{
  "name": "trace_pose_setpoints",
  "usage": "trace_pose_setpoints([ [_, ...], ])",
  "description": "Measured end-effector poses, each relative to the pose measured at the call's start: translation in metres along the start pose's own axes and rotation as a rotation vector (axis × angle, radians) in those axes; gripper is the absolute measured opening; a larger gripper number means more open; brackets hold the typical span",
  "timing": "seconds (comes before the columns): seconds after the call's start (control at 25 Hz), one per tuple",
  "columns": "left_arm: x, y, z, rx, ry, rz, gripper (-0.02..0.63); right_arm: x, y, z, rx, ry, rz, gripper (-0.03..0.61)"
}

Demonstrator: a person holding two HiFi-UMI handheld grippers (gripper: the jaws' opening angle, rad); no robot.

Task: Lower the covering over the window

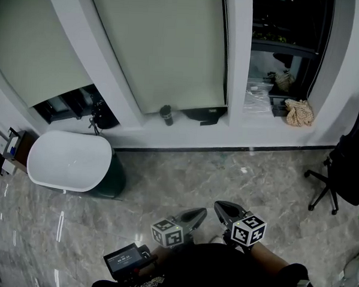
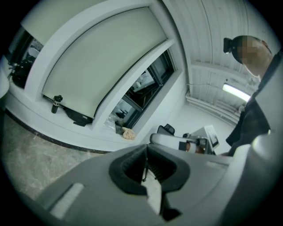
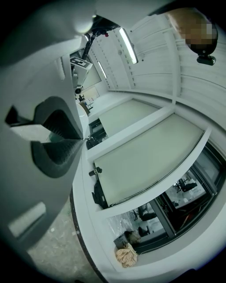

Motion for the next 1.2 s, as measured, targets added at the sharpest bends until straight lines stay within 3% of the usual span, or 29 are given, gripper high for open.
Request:
trace_pose_setpoints([
  [1.2, -0.014, 0.006, 0.005, -0.004, 0.018, -0.027, 0.002, 0.008, 0.001, 0.007, 0.014, -0.001, 0.003, 0.008],
])
Point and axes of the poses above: the fingertips, and each gripper's own axes: x backward along the fingers, z to its right, y out of its underside, the point moved 6 cm from there along x, backward along the fingers, and after that the axes turned 2 degrees about y, right-handed, at the moved point
